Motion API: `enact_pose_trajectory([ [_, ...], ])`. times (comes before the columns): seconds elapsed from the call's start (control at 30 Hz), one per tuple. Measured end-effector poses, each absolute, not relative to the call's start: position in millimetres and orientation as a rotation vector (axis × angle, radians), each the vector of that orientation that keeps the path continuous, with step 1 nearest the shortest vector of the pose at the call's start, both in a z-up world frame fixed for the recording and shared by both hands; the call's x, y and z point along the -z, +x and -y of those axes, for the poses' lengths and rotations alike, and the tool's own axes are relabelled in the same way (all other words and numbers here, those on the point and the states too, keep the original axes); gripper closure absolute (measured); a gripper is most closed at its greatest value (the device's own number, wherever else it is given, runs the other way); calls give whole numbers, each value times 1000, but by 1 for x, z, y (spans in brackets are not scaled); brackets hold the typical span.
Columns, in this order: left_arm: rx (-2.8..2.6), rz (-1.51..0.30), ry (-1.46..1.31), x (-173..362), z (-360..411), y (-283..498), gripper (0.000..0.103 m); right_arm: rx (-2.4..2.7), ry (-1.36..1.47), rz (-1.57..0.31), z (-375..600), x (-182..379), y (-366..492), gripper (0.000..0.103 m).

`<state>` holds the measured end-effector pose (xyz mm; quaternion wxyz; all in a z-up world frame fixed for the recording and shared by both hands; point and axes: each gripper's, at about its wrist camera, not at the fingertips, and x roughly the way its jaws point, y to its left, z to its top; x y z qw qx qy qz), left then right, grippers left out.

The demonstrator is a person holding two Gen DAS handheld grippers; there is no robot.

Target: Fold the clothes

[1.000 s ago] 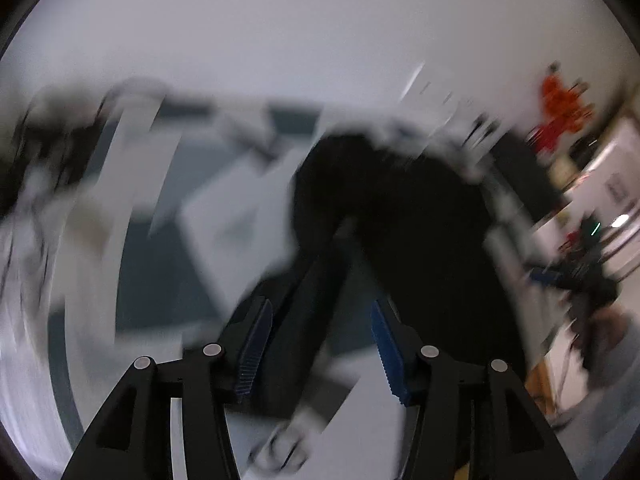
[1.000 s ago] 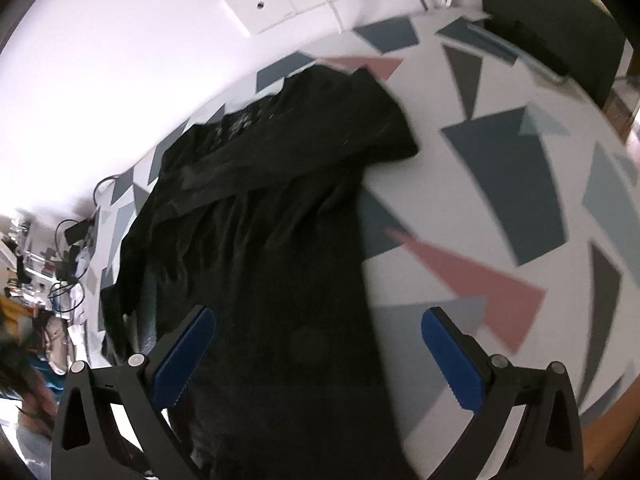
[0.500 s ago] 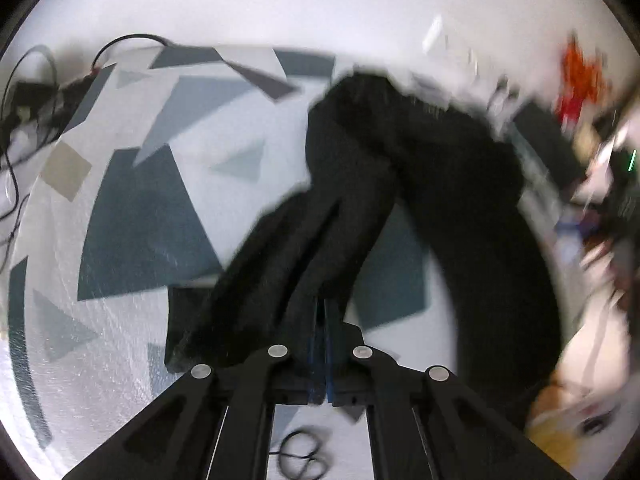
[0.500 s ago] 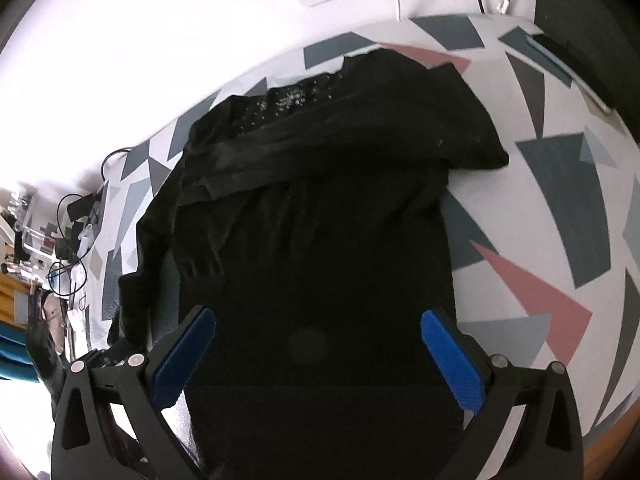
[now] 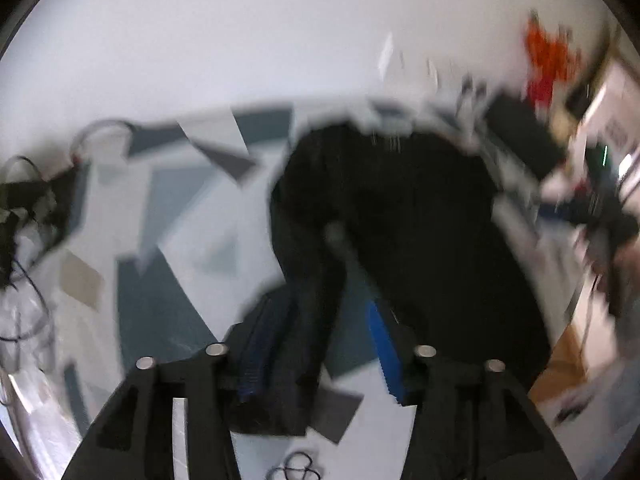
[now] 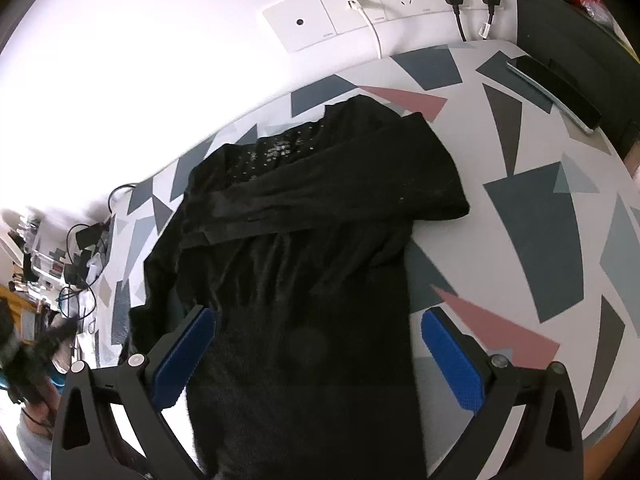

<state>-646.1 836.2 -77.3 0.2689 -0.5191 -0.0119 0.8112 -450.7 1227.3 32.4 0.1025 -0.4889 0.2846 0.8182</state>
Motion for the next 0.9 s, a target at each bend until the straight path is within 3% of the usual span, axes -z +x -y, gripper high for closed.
enact_pose_trajectory([
  [0.13, -2173, -139, -1520, 116, -855, -638, 54, -2398, -1486, -863, -1240, -22, -459, 0],
  [0.2, -2161, -100, -1568, 129, -855, -639, 89, -2408, -1488, -873, -1245, -21, -464, 0],
  [0.23, -2154, -47, -1579, 125, -852, -641, 101, -2411, -1493, -874, -1247, -21, -466, 0],
  [0.33, -2130, 125, -1604, 112, -842, -647, 101, -2438, -1513, -865, -1252, -21, -474, 0],
  [0.53, -2096, 641, -1387, 27, -830, -676, 101, -2464, -1494, -894, -1276, -25, -479, 0],
  [0.8, -1919, 494, -1097, -36, -973, -698, 101, -2441, -1402, -897, -1327, -31, -466, 0],
  [0.9, -1885, 384, -1167, 13, -1043, -708, 101, -2395, -1379, -917, -1349, -24, -458, 0],
])
